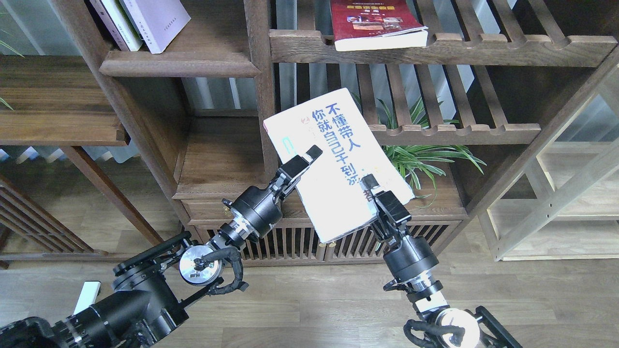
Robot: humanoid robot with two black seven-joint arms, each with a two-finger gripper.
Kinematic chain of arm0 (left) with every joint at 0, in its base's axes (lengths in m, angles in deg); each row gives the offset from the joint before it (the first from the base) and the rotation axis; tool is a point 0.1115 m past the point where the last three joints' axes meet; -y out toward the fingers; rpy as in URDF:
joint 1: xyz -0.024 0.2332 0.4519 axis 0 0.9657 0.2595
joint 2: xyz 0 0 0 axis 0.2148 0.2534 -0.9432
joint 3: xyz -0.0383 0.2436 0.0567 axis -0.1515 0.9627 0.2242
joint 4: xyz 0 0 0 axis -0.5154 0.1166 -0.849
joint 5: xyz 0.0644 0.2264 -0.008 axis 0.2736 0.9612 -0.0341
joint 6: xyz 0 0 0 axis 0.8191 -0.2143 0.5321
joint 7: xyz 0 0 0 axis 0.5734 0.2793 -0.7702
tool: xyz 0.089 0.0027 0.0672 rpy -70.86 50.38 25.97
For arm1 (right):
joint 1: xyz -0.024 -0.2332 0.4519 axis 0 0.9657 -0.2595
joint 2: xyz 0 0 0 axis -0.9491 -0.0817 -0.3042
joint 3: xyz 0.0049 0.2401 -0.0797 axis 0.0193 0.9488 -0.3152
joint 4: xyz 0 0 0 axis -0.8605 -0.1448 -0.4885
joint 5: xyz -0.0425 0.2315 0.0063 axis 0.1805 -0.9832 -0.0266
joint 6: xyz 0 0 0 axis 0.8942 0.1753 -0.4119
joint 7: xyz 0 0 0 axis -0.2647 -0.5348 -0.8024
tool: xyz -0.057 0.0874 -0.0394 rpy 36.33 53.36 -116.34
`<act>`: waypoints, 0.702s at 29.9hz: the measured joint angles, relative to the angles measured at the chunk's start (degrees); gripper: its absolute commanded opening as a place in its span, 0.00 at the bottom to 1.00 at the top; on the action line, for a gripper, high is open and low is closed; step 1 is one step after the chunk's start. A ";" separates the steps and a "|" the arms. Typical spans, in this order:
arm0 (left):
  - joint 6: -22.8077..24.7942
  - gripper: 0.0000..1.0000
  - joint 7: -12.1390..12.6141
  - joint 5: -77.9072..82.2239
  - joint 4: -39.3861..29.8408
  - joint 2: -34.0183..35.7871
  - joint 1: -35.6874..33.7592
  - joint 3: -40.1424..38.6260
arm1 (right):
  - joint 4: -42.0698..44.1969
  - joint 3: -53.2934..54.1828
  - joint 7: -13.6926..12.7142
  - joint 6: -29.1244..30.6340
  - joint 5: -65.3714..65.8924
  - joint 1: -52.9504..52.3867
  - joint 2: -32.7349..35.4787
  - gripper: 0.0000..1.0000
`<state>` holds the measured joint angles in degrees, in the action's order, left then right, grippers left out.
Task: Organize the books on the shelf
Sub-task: 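Grasp the white book's edge with the left gripper, then release with the right gripper and lift the book with the left gripper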
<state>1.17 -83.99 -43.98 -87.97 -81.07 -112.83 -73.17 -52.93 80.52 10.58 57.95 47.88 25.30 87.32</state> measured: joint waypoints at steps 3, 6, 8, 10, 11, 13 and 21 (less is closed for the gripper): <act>0.00 0.00 0.00 0.14 -0.45 0.00 0.01 0.00 | 0.01 0.84 0.01 0.01 -0.02 0.00 0.04 0.52; 0.00 0.00 -0.01 0.15 -0.85 0.00 -0.22 0.00 | 0.11 1.39 0.04 0.01 -0.11 0.00 0.19 0.52; 0.00 0.00 0.05 0.20 -1.13 0.00 -0.23 0.00 | 0.21 1.99 0.06 0.01 -0.17 0.01 0.34 0.54; 0.00 0.00 0.08 0.21 -1.45 0.00 -0.14 0.00 | 0.26 2.62 0.08 0.01 -0.26 0.14 0.38 0.56; 0.00 0.00 0.09 0.21 -1.77 0.00 0.03 0.00 | 0.30 3.00 0.10 0.01 -0.30 0.20 0.40 0.56; 0.00 0.00 0.04 0.21 -2.35 0.00 0.29 0.00 | 0.33 3.55 0.14 0.01 -0.37 0.25 0.40 0.56; 0.00 0.00 -0.76 0.24 -3.74 4.69 1.52 -0.22 | 0.34 3.92 0.15 0.01 -0.45 0.20 0.32 0.57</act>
<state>1.16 -84.75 -43.74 -91.71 -76.38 -111.30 -73.39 -52.58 84.44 10.73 57.96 47.43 25.50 87.63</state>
